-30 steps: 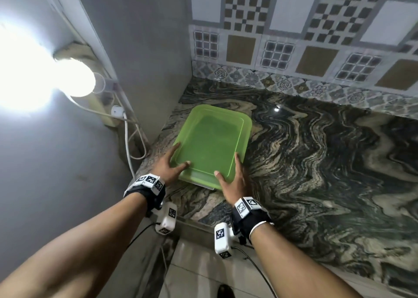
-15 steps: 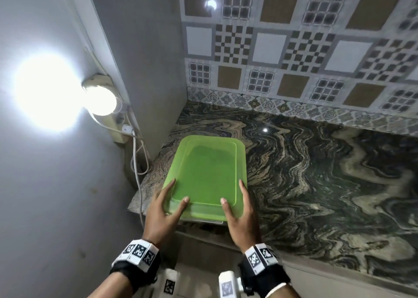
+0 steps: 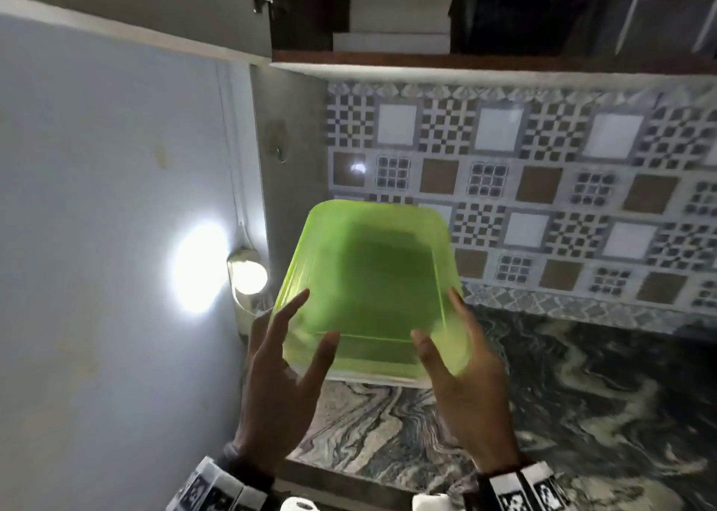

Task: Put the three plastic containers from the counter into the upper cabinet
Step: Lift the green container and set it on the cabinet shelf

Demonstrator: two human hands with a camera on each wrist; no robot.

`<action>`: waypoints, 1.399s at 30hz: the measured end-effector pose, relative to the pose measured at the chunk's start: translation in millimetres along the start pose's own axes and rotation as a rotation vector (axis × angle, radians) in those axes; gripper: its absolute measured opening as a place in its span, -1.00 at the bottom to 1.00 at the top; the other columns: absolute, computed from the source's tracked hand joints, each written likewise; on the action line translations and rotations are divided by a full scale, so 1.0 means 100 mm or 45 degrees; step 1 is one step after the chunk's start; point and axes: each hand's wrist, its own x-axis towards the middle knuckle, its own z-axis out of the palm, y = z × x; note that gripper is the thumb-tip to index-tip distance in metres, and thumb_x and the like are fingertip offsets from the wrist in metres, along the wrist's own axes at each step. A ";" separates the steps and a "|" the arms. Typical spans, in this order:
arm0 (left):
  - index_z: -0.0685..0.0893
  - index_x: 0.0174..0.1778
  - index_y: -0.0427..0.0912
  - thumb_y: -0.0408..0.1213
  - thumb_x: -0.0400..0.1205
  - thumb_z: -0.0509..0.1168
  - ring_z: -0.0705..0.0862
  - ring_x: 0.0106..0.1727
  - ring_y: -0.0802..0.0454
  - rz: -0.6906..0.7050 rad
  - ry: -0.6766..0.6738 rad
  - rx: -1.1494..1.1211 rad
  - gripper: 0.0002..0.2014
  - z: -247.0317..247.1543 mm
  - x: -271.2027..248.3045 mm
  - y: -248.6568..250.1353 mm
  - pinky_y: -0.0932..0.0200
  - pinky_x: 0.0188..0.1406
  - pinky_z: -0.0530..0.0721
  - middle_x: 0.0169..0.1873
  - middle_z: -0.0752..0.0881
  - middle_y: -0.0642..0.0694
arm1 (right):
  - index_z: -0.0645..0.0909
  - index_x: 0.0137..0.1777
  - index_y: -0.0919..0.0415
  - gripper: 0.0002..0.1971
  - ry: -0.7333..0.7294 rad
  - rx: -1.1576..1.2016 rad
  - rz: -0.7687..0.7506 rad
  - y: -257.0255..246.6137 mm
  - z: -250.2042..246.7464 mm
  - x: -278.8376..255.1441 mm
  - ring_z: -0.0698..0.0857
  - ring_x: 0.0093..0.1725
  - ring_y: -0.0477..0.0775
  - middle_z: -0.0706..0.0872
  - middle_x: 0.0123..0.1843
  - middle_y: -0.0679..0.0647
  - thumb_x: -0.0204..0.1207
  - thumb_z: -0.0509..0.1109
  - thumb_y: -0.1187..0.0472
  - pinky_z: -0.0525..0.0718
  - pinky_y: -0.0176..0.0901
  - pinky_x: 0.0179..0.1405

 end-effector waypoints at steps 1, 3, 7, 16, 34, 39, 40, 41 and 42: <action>0.55 0.52 0.29 0.32 0.53 0.34 0.71 0.29 -0.12 0.036 0.030 -0.024 -0.39 -0.06 0.05 0.12 -0.33 0.04 0.78 0.38 0.58 0.13 | 0.33 0.67 -0.32 -0.21 0.007 0.005 -0.041 -0.14 -0.05 0.05 0.51 0.44 -0.38 0.46 0.56 -0.41 0.43 0.45 -0.38 0.35 -0.77 0.16; 0.55 0.52 0.31 0.31 0.52 0.35 0.74 0.16 -0.09 0.091 0.094 -0.078 -0.39 -0.20 0.18 0.37 -0.23 -0.11 0.79 0.35 0.56 0.27 | 0.39 0.65 -0.27 -0.20 0.040 0.050 -0.139 -0.44 -0.16 0.14 0.50 0.44 -0.51 0.48 0.58 -0.41 0.38 0.44 -0.35 0.34 -0.79 0.21; 0.54 0.51 0.33 0.28 0.49 0.35 0.56 0.19 0.44 0.190 0.184 -0.110 -0.39 -0.44 0.49 0.78 -0.06 -0.02 0.77 0.31 0.54 0.37 | 0.42 0.64 -0.24 -0.20 0.081 0.062 -0.289 -0.97 -0.30 0.37 0.41 0.52 -0.53 0.52 0.57 -0.43 0.36 0.41 -0.37 0.29 -0.79 0.29; 0.59 0.47 0.26 0.14 0.59 0.42 0.56 0.27 0.31 0.223 0.276 -0.111 -0.50 -0.59 1.66 1.47 0.43 0.26 0.46 0.35 0.60 0.07 | 0.40 0.64 -0.21 -0.26 0.100 0.088 -0.367 -1.92 -0.38 1.32 0.51 0.59 -0.10 0.54 0.62 -0.23 0.47 0.45 -0.35 0.48 0.07 0.61; 0.63 0.38 0.01 0.31 0.62 0.26 0.63 0.42 -0.20 -0.011 0.098 0.055 -0.45 0.03 3.79 1.60 0.10 0.17 0.42 0.48 0.64 -0.12 | 0.54 0.44 0.00 0.09 -0.091 -0.245 -0.099 -2.30 -0.10 3.48 0.74 0.07 0.14 0.66 0.26 0.07 0.03 0.36 -0.73 0.82 0.02 -0.07; 0.58 0.42 -0.01 0.31 0.65 0.21 0.59 0.45 -0.20 -0.030 0.006 0.183 -0.44 0.20 4.16 1.55 0.10 0.17 0.38 0.47 0.63 -0.13 | 0.17 -0.38 -0.11 -0.14 -0.128 -0.387 -0.078 -2.17 0.00 3.91 0.37 -0.44 0.00 0.29 -0.39 -0.08 -0.25 0.24 -0.88 0.43 -0.10 -0.30; 0.57 0.43 -0.01 0.33 0.65 0.19 0.59 0.44 -0.20 -0.034 -0.007 0.212 -0.42 0.24 4.25 1.53 0.08 0.16 0.38 0.47 0.62 -0.13 | 0.20 -0.38 -0.10 -0.13 -0.111 -0.384 -0.069 -2.16 0.01 3.97 0.38 -0.44 -0.01 0.32 -0.38 -0.08 -0.25 0.22 -0.88 0.46 -0.09 -0.25; 0.55 0.44 0.00 0.36 0.64 0.17 0.59 0.44 -0.21 -0.041 -0.019 0.241 -0.39 0.26 4.31 1.50 0.07 0.16 0.40 0.47 0.62 -0.13 | 0.31 -0.35 -0.10 -0.14 -0.094 -0.392 -0.044 -2.15 0.03 3.99 0.46 -0.41 0.01 0.42 -0.35 -0.06 -0.23 0.20 -0.89 0.52 -0.07 -0.18; 0.54 0.44 0.00 0.40 0.62 0.15 0.60 0.42 -0.22 -0.051 -0.027 0.271 -0.36 0.29 4.37 1.47 0.04 0.15 0.41 0.46 0.63 -0.14 | 0.51 -0.20 -0.07 -0.09 -0.077 -0.404 -0.050 -2.14 0.05 4.00 0.60 -0.29 0.05 0.58 -0.23 -0.02 -0.18 0.19 -0.88 0.61 -0.05 -0.07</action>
